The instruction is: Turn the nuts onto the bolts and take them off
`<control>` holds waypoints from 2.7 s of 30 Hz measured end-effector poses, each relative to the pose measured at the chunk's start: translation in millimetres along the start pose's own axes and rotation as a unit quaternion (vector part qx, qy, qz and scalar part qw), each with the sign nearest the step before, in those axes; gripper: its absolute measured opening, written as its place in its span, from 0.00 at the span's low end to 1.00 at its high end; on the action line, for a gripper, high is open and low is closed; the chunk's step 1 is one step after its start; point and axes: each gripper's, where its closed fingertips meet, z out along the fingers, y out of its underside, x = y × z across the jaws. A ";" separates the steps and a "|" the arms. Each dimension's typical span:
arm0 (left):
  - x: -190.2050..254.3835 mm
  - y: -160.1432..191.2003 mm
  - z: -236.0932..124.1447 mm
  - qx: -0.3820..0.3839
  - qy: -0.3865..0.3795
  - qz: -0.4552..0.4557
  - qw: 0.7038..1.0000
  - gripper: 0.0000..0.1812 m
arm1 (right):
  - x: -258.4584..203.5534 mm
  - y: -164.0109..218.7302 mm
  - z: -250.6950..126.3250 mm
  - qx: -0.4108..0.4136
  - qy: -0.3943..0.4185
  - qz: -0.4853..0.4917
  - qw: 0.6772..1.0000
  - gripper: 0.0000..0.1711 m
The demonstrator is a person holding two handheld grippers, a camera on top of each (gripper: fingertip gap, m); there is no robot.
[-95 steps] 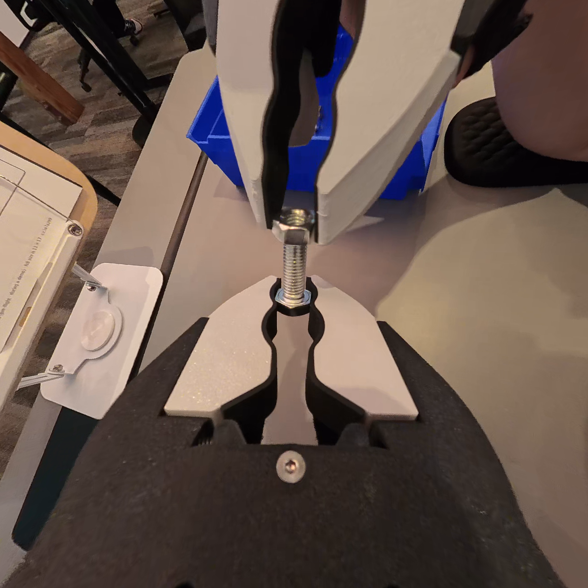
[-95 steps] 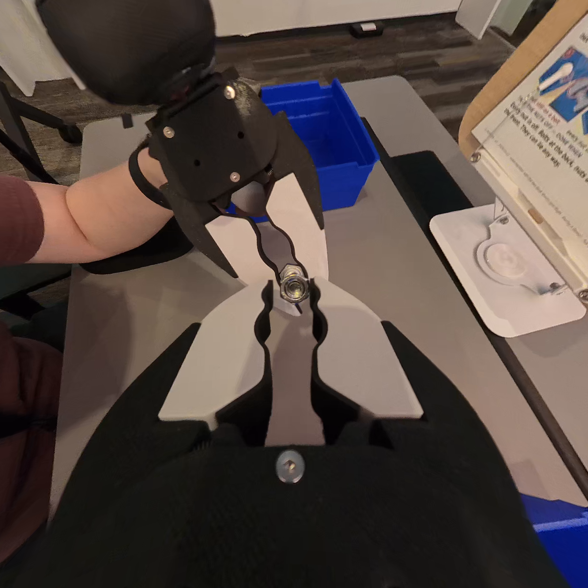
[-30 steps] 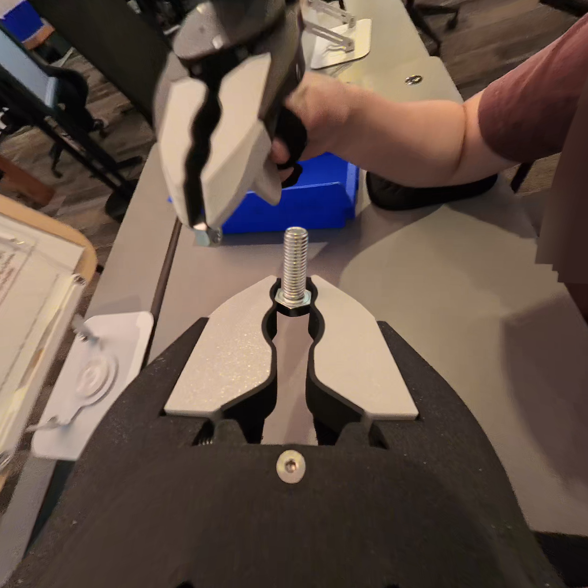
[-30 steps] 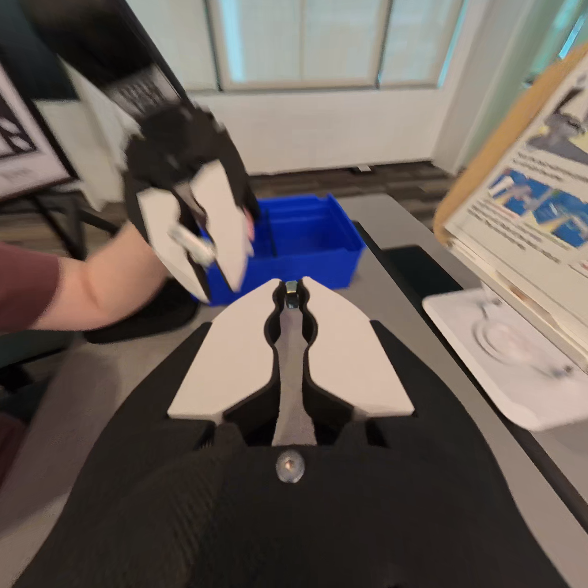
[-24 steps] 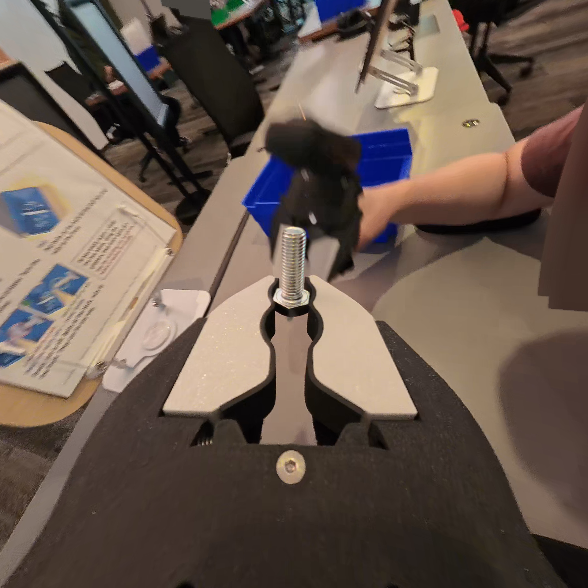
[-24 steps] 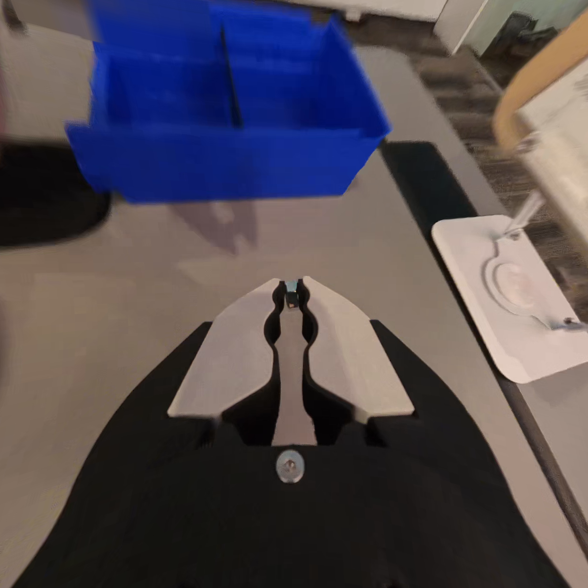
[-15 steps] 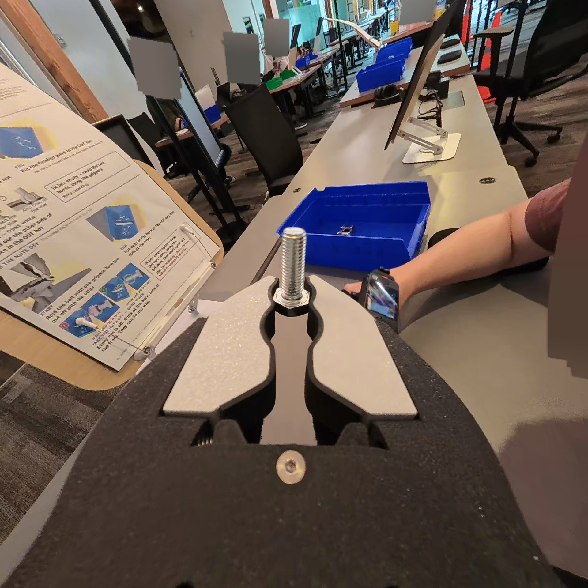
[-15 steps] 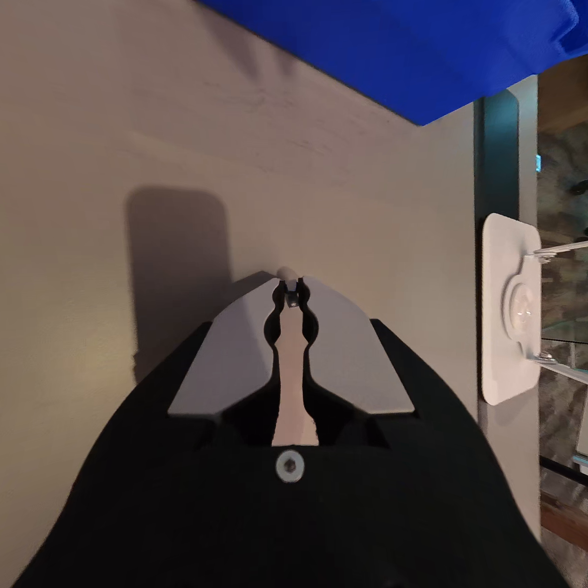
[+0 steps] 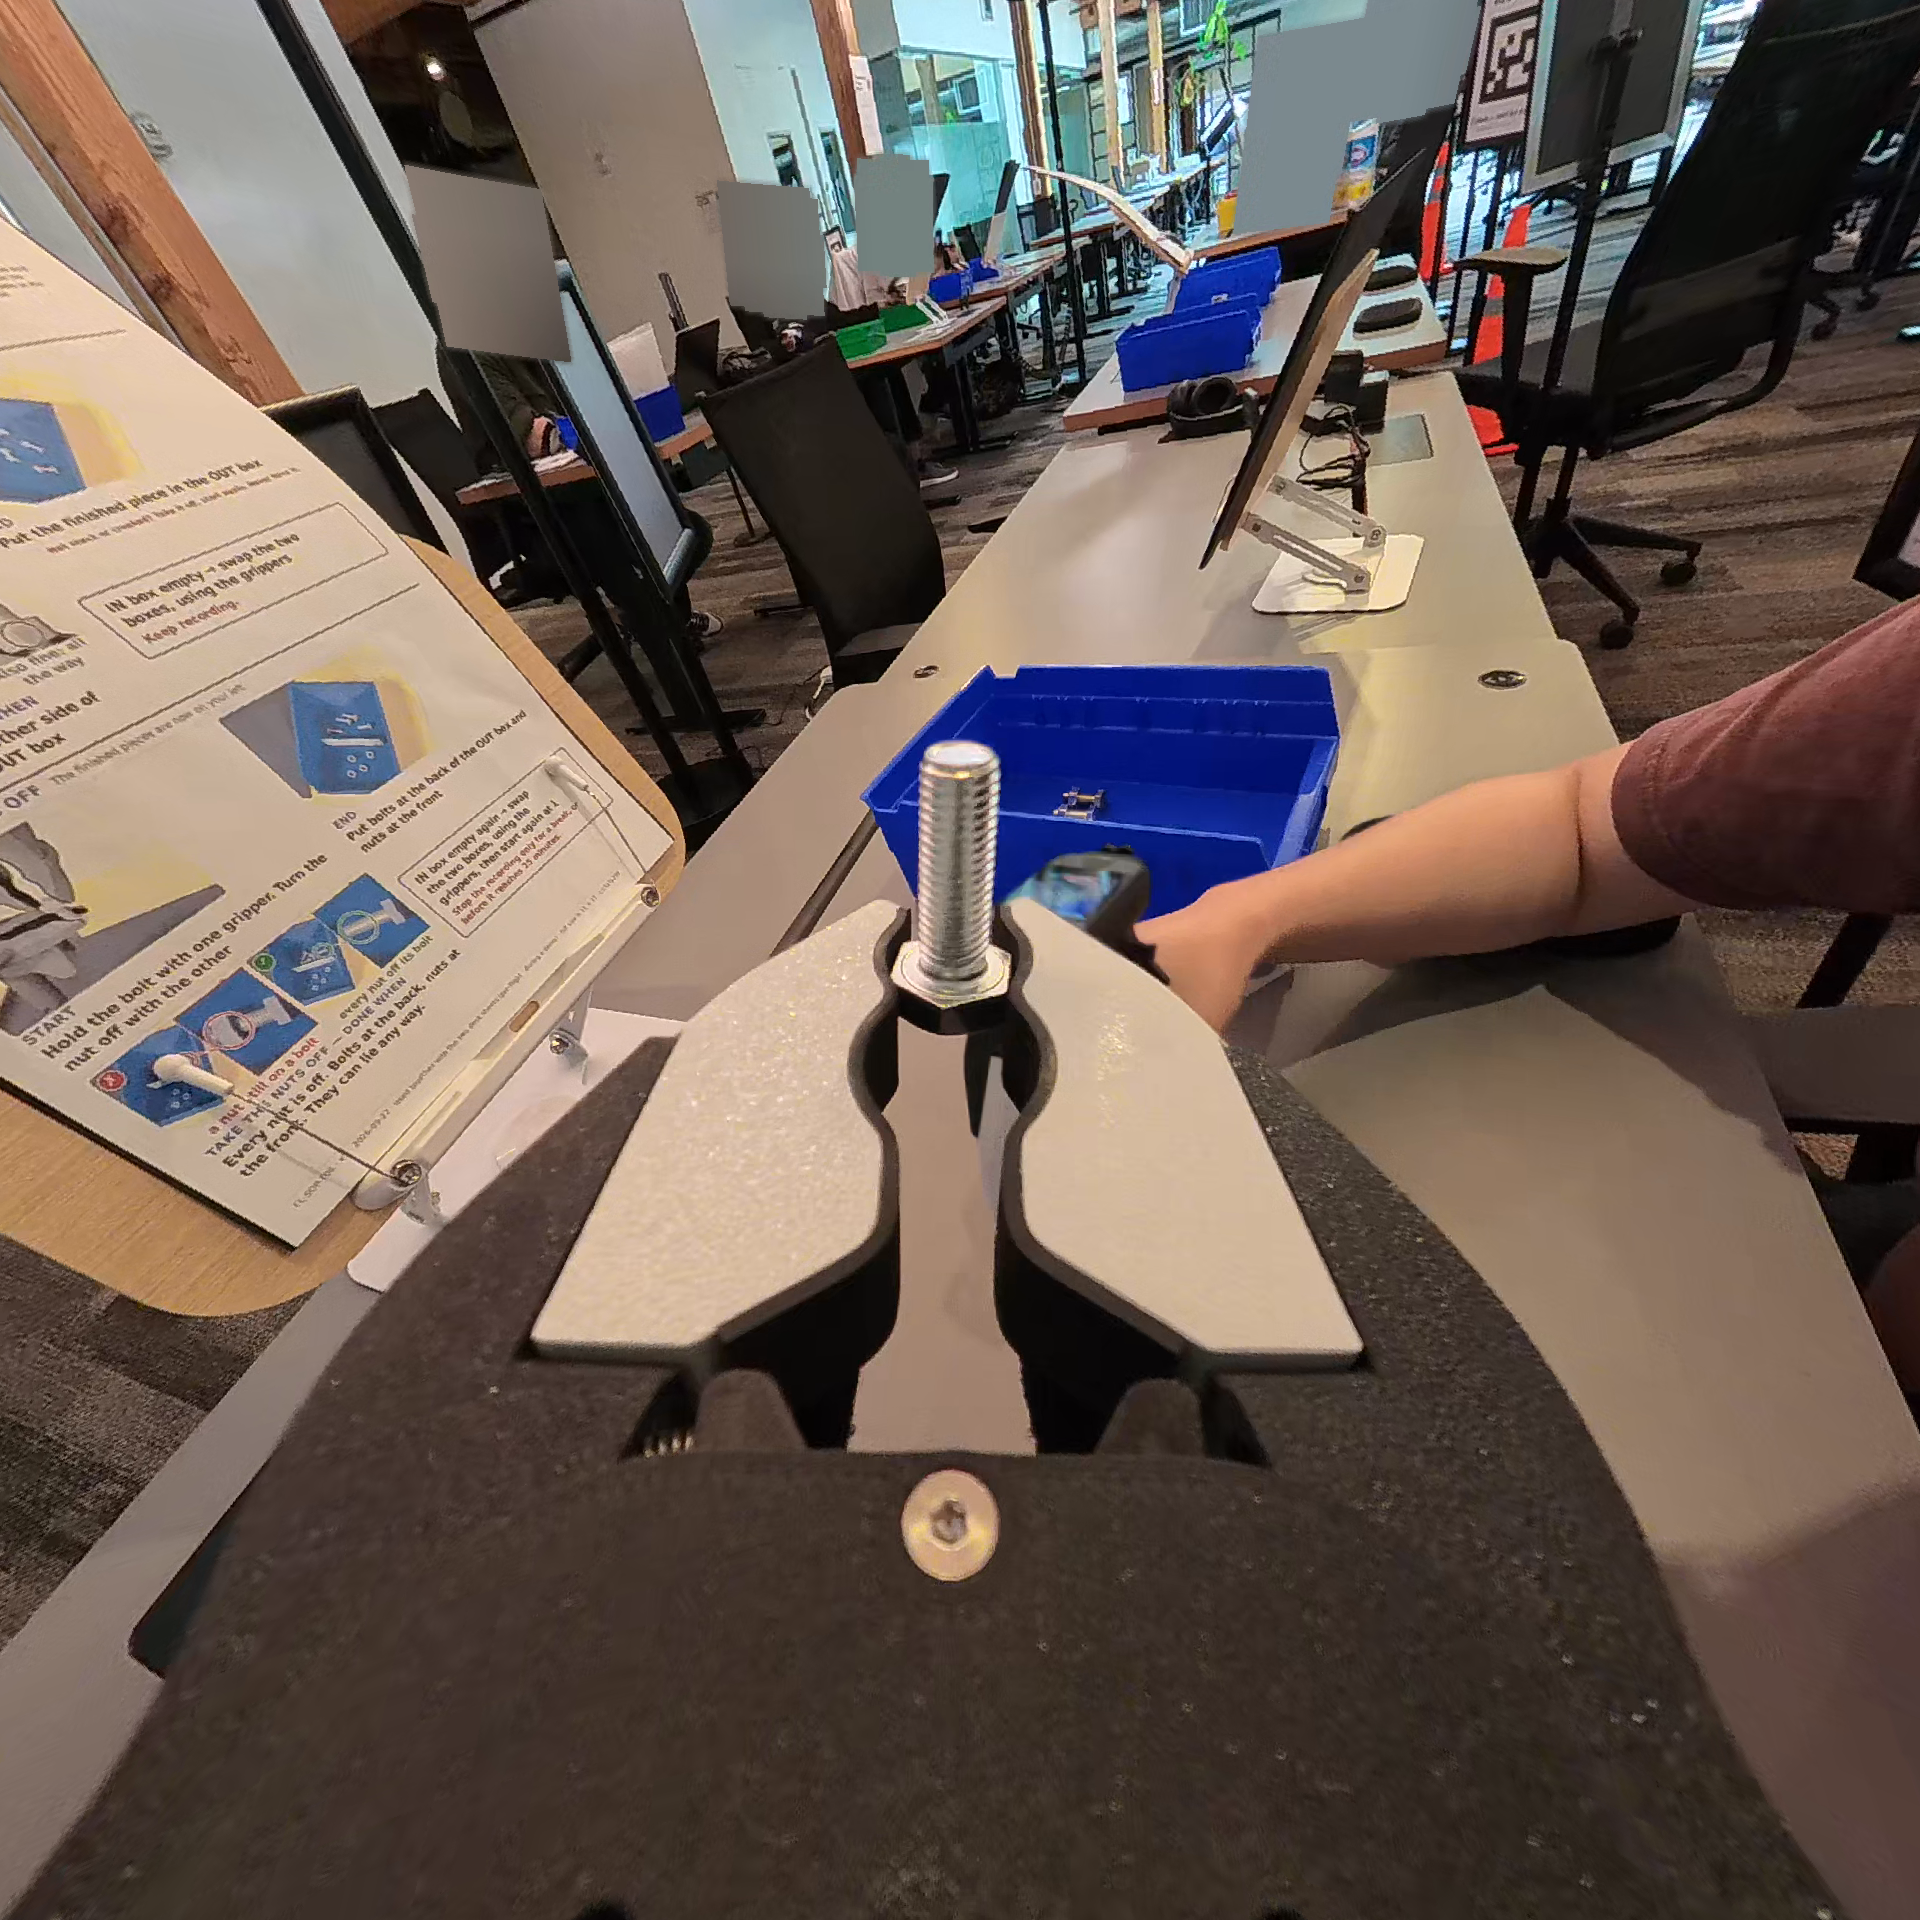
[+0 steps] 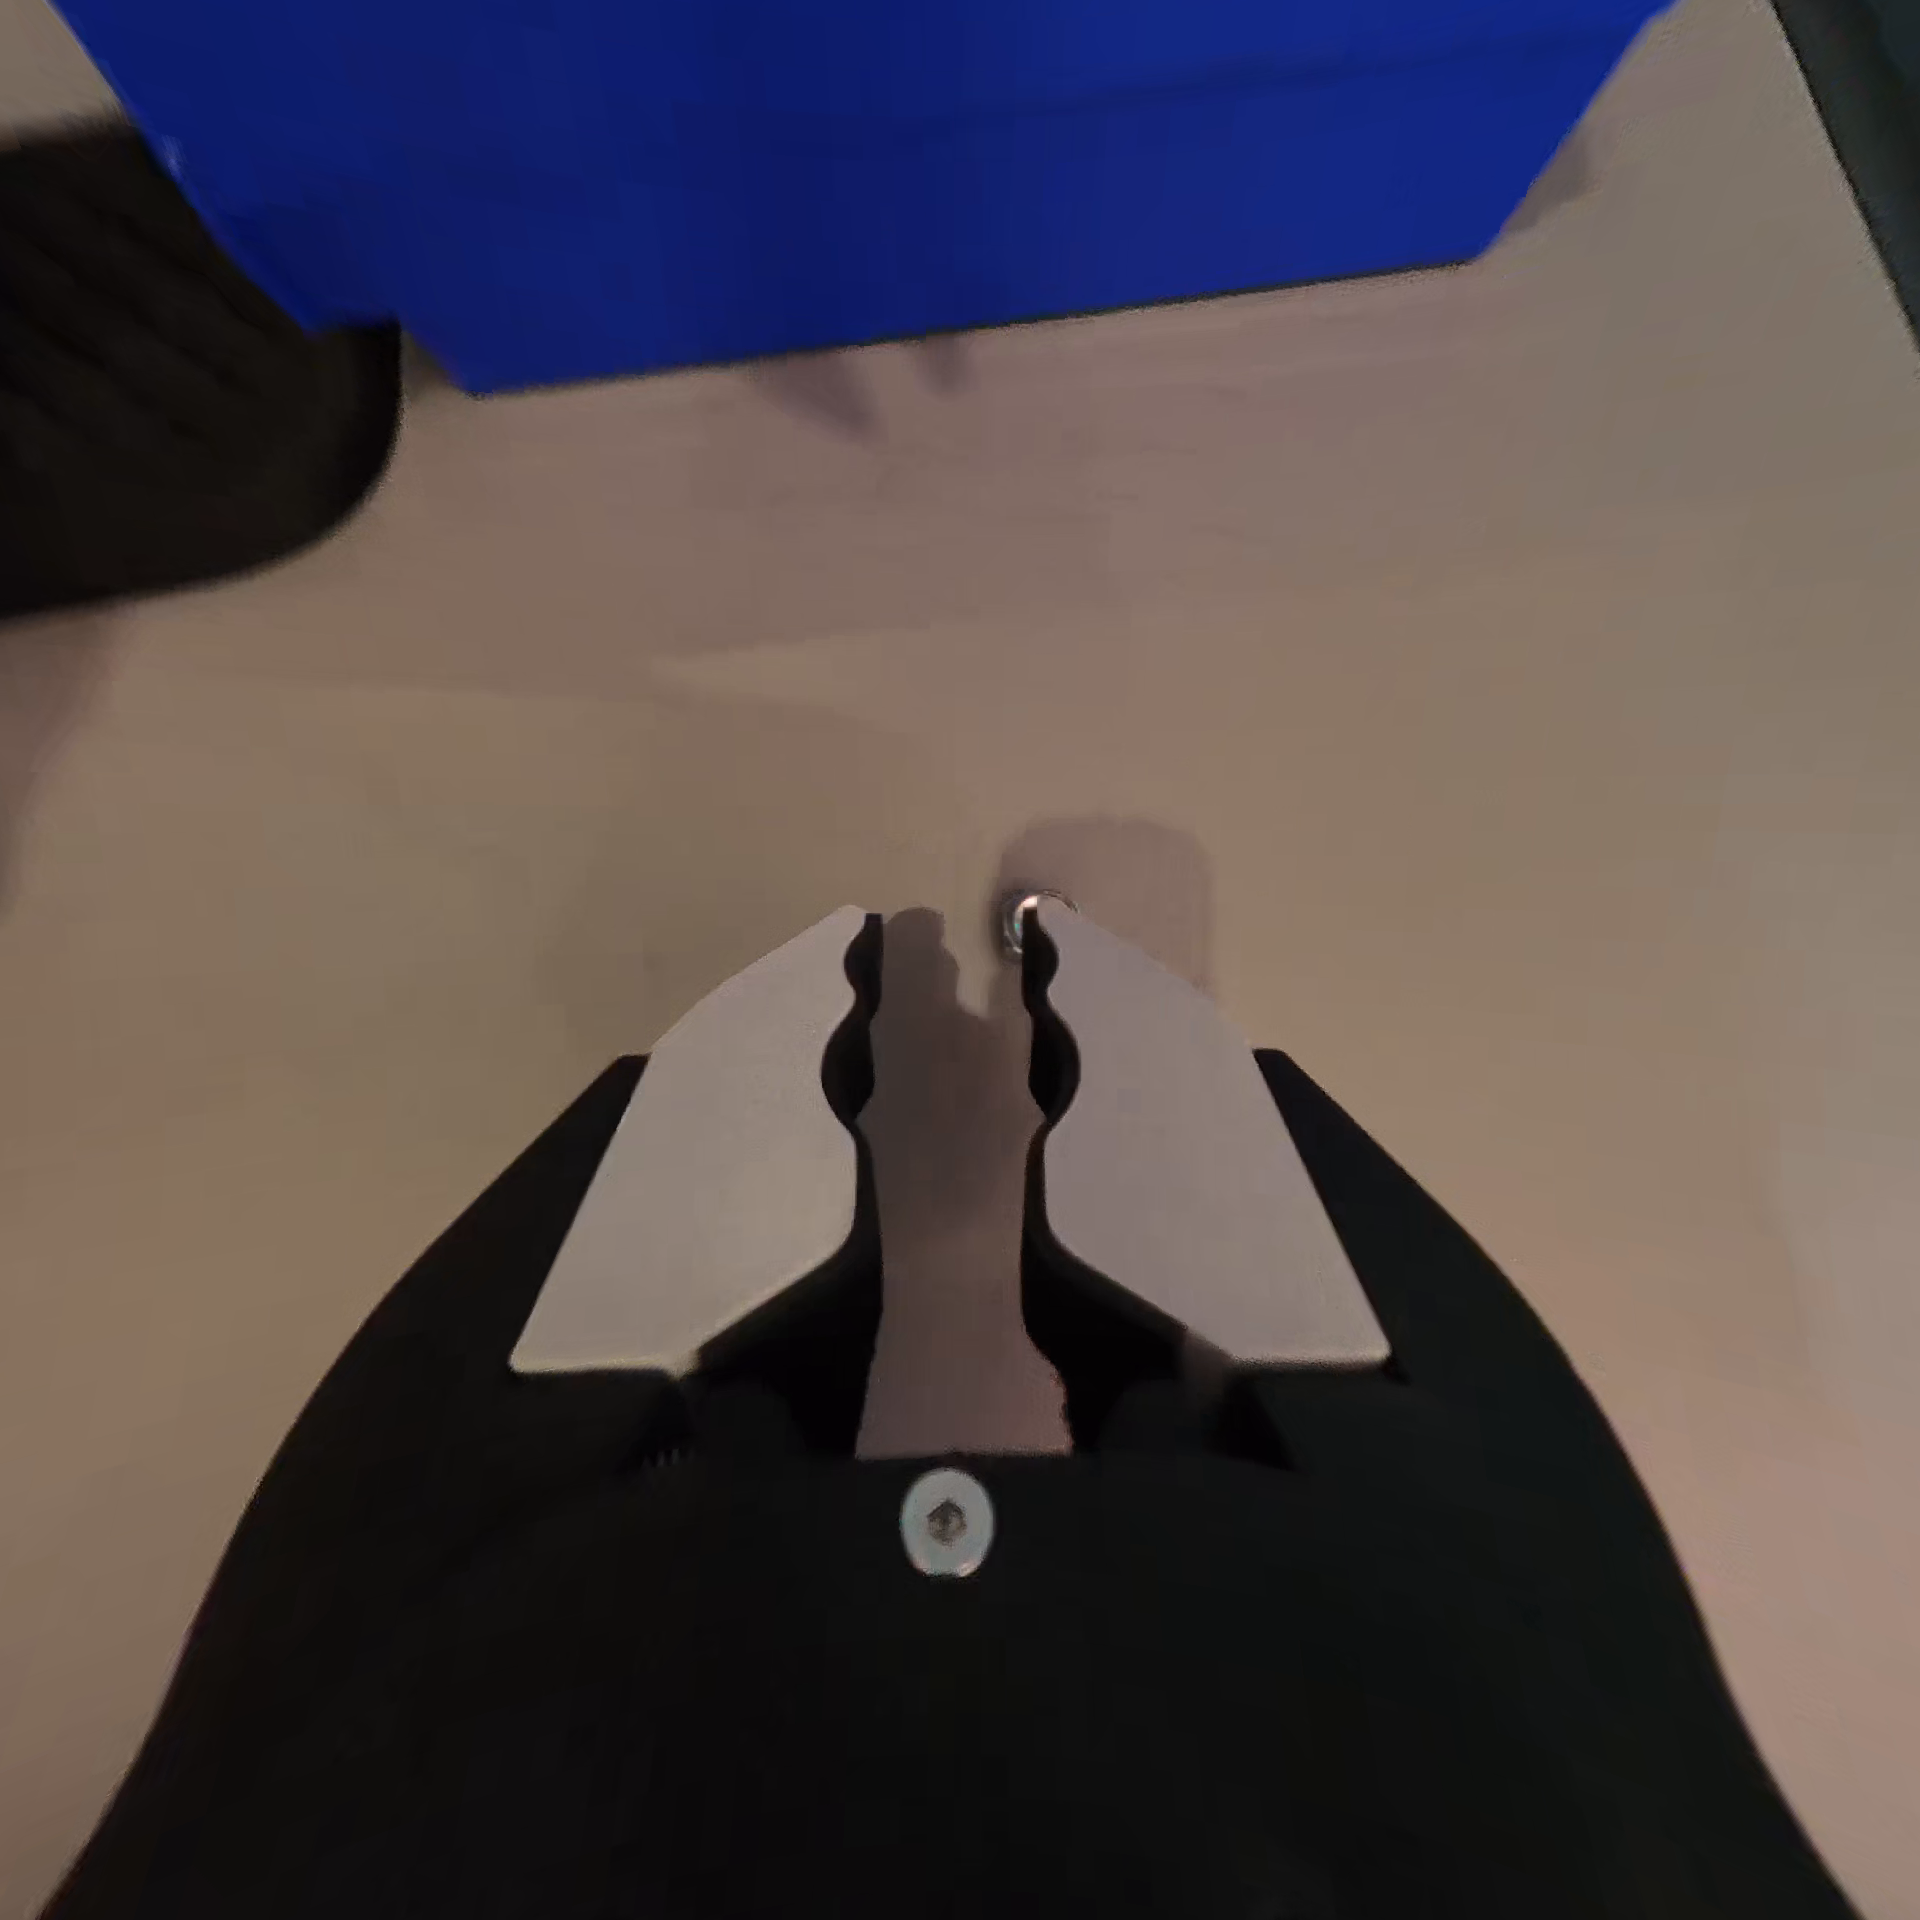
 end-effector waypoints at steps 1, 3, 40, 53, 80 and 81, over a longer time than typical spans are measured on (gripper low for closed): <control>-0.7 -0.1 -0.1 0.001 -0.001 -0.001 1.000 0.08 | 3.1 -0.6 -2.3 0.010 -0.004 0.020 1.000 0.15; -1.4 0.4 -0.1 0.001 -0.001 -0.004 1.000 0.08 | 11.6 0.0 -1.4 0.021 0.011 0.040 0.999 0.15; 5.3 9.6 31.7 -0.025 0.023 -0.005 0.999 0.08 | 19.0 -2.7 -18.3 -0.050 0.033 -0.013 0.998 0.11; 59.9 92.7 138.0 -0.199 0.136 0.010 0.970 0.08 | -35.4 -83.8 -221.8 0.228 0.010 -0.102 0.968 0.10; 109.6 93.2 140.8 -0.194 0.262 0.013 0.945 0.08 | -68.0 -50.8 -195.5 0.138 -0.038 -0.257 0.956 0.11; 110.6 93.2 140.4 -0.194 0.267 0.008 0.944 0.08 | -67.7 -51.2 -195.4 0.139 -0.035 -0.259 0.955 0.11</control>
